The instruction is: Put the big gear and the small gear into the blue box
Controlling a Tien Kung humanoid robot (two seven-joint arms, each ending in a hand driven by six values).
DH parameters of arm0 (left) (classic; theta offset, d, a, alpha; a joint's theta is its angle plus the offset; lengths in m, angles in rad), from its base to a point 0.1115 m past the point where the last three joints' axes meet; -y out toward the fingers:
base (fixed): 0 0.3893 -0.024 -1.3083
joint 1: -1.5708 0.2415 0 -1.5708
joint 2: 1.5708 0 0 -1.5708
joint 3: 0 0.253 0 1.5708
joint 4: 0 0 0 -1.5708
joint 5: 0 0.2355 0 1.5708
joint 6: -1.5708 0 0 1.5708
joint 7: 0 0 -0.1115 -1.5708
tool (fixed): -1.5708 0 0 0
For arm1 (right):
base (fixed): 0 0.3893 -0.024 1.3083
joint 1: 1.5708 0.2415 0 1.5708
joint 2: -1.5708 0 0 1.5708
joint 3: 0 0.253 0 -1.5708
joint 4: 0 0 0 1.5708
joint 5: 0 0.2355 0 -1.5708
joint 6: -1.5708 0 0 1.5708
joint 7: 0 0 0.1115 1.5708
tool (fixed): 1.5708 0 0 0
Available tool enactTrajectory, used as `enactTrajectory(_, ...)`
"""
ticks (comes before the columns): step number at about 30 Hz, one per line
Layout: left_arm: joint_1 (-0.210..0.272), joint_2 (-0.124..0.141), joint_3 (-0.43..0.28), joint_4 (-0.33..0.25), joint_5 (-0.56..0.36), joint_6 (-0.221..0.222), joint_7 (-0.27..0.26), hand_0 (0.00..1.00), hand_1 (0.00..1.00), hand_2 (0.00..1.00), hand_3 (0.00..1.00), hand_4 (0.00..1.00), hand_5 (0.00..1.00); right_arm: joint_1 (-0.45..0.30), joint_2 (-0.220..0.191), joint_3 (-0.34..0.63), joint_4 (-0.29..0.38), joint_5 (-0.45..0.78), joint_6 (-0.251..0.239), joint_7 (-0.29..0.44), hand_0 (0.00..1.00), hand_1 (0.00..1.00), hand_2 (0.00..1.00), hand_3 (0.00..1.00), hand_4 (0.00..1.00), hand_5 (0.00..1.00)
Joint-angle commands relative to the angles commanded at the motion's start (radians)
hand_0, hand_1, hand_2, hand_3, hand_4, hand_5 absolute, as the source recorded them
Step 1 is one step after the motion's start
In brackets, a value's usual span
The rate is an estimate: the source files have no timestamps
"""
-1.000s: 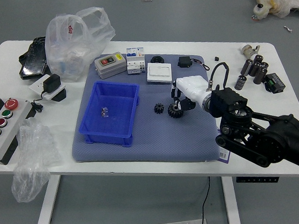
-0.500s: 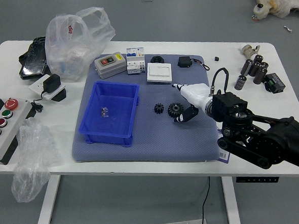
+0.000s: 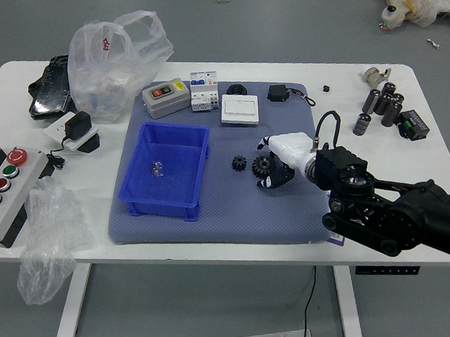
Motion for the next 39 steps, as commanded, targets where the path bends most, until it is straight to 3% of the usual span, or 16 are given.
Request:
enactTrajectory(12, -0.003, 0.000, 0.008, 0.001, -0.010, 0.000, -0.006, 0.661, 0.618, 0.604, 0.755, 0.746, 0.647, 0.009, -0.013, 0.011, 0.027, -0.008, -0.018, 0.012, 0.287, 0.342, 0.396, 0.622, 0.604, 0.226)
enactTrajectory(19, -0.002, -0.002, 0.009, 0.000, -0.011, 0.000, -0.006, 0.662, 0.618, 0.605, 0.755, 0.746, 0.648, 0.037, -0.019, 0.034, 0.075, -0.036, -0.014, 0.003, 0.291, 0.337, 0.397, 0.621, 0.603, 0.232)
enactTrajectory(29, 0.000, -0.002, 0.005, -0.001, -0.005, 0.000, -0.002, 0.662, 0.618, 0.604, 0.755, 0.747, 0.650, 0.105, 0.064, -0.007, 0.125, -0.056, -0.036, 0.010, 0.291, 0.339, 0.412, 0.625, 0.601, 0.238)
enactTrajectory(30, 0.000, -0.002, 0.004, -0.001, -0.005, 0.000, -0.001, 0.662, 0.618, 0.603, 0.755, 0.746, 0.652, 0.111, 0.074, -0.015, 0.127, -0.056, -0.041, 0.014, 0.305, 0.365, 0.527, 0.653, 0.605, 0.244)
enactTrajectory(35, 0.000, -0.001, 0.002, -0.001, 0.000, 0.000, 0.001, 0.662, 0.618, 0.603, 0.755, 0.746, 0.652, 0.139, 0.113, -0.056, 0.130, -0.054, -0.048, 0.025, 0.305, 0.365, 0.527, 0.653, 0.605, 0.244)
enactTrajectory(36, 0.000, -0.001, 0.001, -0.002, 0.001, 0.000, 0.002, 0.662, 0.618, 0.604, 0.755, 0.746, 0.655, 0.144, 0.118, -0.062, 0.130, -0.053, -0.047, 0.026, 0.346, 0.509, 0.802, 0.815, 0.649, 0.260)
enactTrajectory(39, 0.000, 0.000, -0.001, -0.002, 0.005, -0.001, 0.003, 0.662, 0.618, 0.604, 0.755, 0.746, 0.655, 0.157, 0.135, -0.079, 0.133, -0.046, -0.036, 0.024, 0.346, 0.509, 0.802, 0.815, 0.649, 0.260)
